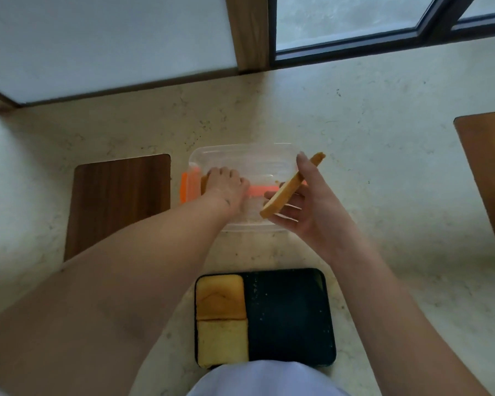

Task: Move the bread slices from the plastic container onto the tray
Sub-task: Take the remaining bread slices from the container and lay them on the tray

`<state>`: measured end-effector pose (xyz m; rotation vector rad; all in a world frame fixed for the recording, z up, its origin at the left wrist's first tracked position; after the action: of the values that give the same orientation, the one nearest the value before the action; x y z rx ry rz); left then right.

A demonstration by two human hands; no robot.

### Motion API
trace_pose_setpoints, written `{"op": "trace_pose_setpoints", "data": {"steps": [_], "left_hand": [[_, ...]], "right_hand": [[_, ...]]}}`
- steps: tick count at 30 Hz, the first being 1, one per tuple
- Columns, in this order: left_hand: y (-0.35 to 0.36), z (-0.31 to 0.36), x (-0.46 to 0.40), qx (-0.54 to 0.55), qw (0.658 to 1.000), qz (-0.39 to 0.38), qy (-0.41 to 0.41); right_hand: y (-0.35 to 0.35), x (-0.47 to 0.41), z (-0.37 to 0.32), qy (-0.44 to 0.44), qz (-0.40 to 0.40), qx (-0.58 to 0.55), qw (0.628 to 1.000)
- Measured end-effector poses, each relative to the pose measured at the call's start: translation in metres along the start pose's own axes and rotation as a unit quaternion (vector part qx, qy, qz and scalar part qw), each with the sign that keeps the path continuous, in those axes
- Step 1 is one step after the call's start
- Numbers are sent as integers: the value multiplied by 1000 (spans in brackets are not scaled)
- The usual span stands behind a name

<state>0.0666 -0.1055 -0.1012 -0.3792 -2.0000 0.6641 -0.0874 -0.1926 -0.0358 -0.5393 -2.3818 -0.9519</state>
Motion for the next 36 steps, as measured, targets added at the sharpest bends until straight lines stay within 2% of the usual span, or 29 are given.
{"op": "trace_pose_setpoints", "data": {"steps": [3, 6, 8, 11, 13, 15, 17, 18, 22, 23, 26, 28, 30, 32, 36], "left_hand": [[1, -3, 4, 50, 999, 11, 5], [-6, -6, 18, 217, 976, 13, 10], [-9, -17, 40, 362, 929, 77, 20], [1, -34, 96, 539, 817, 198, 51], [17, -36, 135, 608, 751, 256, 36], [33, -26, 165, 626, 725, 287, 11], [53, -5, 185, 628, 721, 292, -4], [64, 9, 192, 620, 729, 291, -10], [103, 70, 201, 470, 843, 261, -30], [112, 81, 201, 464, 851, 242, -33], [130, 102, 199, 484, 849, 208, -37], [137, 110, 200, 492, 847, 199, -34], [139, 115, 202, 495, 846, 198, -28], [139, 121, 205, 489, 848, 202, -18], [138, 128, 209, 480, 855, 199, -8]], "right_hand": [[0, 11, 1, -10, 6, 15, 1000], [-3, 28, 5, -14, -9, 12, 1000], [-12, 43, 12, -12, -24, -3, 1000], [-27, 66, 30, -14, -63, -21, 998], [-35, 77, 47, 0, -73, 29, 997], [-41, 85, 67, 17, -43, 109, 993], [-45, 88, 88, 26, -2, 249, 968], [-48, 87, 99, 26, 13, 334, 942], [-55, 83, 141, 30, 25, 559, 828], [-58, 80, 148, 22, 29, 619, 784], [-65, 72, 163, -10, 22, 795, 606], [-67, 65, 167, -13, 1, 845, 534], [-68, 57, 169, -18, -18, 869, 495], [-67, 51, 169, -30, -30, 881, 471], [-70, 45, 168, -40, -21, 876, 479]]}}
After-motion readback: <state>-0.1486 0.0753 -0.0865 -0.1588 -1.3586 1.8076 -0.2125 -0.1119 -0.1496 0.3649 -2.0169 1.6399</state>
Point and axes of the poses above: each hand's wrist, its own x-axis away from the middle knuckle, its own y-axis out of the palm, z = x × y, the point moved 3 cm from there along -x, towards the middle knuckle, and after that the axes turned 8 degrees about -z, right-handed, at the moved point
